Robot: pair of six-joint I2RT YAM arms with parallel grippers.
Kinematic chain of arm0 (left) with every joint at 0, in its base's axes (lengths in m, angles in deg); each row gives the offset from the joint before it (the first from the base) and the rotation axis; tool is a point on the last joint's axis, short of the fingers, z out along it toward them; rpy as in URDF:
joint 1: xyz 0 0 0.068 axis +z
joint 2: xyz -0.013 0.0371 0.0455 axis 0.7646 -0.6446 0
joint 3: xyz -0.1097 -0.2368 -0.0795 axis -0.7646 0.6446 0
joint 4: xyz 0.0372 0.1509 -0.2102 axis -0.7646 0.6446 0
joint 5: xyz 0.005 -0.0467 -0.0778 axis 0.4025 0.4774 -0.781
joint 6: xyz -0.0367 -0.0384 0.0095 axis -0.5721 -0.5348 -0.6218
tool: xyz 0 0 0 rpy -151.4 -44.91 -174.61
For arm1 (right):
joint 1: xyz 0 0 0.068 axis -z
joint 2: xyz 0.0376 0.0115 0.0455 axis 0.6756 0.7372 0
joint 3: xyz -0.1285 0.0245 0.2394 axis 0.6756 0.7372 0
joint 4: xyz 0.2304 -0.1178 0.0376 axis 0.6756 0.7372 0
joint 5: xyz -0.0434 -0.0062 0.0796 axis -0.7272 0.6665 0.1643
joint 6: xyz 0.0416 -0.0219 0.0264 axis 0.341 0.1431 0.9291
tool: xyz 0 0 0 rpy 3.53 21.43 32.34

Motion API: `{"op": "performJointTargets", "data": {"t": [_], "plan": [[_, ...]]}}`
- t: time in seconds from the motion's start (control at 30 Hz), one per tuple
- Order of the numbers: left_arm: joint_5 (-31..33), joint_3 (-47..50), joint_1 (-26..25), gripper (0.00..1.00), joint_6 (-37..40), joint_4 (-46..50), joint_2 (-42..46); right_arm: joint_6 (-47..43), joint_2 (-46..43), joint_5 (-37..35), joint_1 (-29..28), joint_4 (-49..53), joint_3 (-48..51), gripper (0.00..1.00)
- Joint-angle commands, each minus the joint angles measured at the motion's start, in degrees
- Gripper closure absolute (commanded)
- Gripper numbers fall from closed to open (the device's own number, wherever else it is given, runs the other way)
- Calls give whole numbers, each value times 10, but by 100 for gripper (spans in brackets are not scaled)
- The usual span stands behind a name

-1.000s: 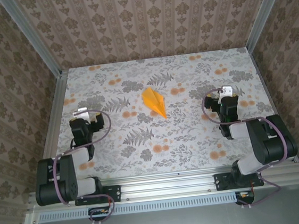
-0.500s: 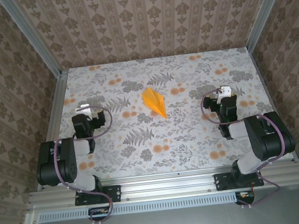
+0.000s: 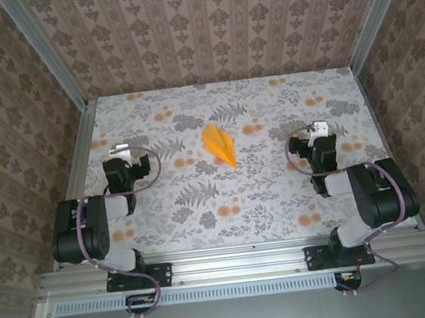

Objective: Fold a paper plane with a square sheet of paper (pick it up from the middle)
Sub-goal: Reset both arms

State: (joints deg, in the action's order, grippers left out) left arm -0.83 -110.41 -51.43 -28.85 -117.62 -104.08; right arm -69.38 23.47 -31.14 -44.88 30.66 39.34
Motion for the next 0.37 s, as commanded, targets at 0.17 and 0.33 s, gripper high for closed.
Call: {"op": "performJointTargets", "data": {"t": [0.17, 0.33], "plan": [[-5, -13, -1, 0, 11, 7, -8, -2, 5, 9, 3, 4, -12, 0], [-5, -13, 0, 0, 11, 6, -8, -2, 5, 9, 3, 3, -11, 0]]}}
